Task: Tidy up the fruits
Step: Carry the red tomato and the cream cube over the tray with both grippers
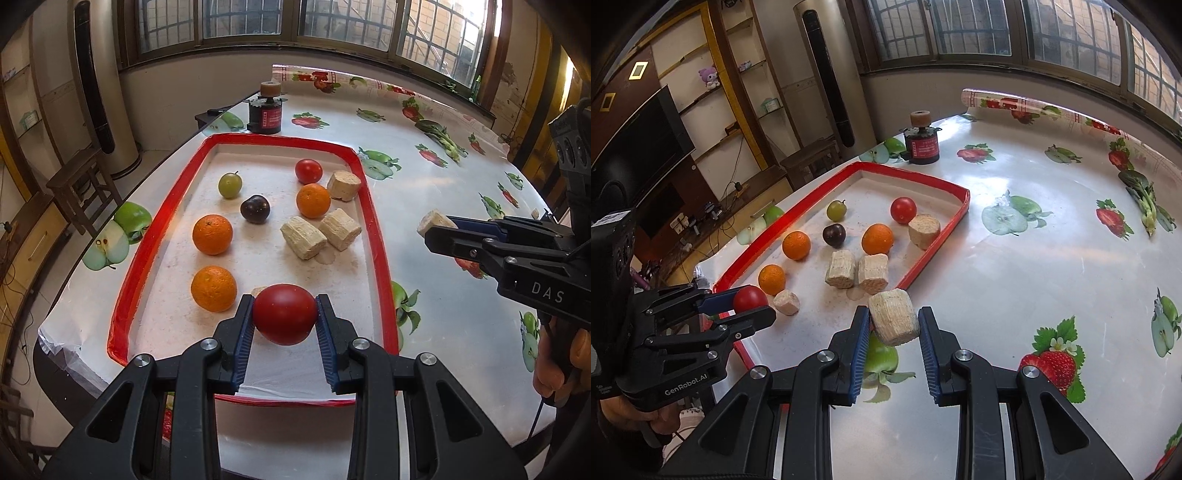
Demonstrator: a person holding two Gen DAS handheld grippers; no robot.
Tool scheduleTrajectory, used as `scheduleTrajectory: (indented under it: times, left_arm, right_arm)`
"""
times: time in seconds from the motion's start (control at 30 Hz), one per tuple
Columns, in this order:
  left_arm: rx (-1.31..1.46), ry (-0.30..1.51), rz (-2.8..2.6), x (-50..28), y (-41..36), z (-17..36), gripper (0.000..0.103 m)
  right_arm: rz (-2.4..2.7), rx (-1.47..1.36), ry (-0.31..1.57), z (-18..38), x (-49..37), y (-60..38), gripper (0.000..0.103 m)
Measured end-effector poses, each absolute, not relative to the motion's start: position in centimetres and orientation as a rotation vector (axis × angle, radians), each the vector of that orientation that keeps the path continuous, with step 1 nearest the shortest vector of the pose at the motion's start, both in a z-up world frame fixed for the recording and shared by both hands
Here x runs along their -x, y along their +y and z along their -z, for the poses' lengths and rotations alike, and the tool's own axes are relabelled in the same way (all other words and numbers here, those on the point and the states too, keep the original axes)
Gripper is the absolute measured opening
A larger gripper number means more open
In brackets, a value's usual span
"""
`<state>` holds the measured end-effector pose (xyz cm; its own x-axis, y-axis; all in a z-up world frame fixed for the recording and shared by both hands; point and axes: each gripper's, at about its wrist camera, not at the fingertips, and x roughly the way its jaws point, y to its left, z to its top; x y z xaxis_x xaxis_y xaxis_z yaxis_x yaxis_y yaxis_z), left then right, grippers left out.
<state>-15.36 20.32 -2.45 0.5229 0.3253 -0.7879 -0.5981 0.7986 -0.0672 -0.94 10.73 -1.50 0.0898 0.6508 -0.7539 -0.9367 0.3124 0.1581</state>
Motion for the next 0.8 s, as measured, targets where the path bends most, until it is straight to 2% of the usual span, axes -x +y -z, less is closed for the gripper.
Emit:
scheduleTrajectory:
  times: [0.8]
  left_arm:
    - [0.461,0.831,-0.651,20.5,25.1,3.3,0.030]
  right_arm:
    - [-1.315,0.478,0.870,3.2,4.4,14.9,0.027]
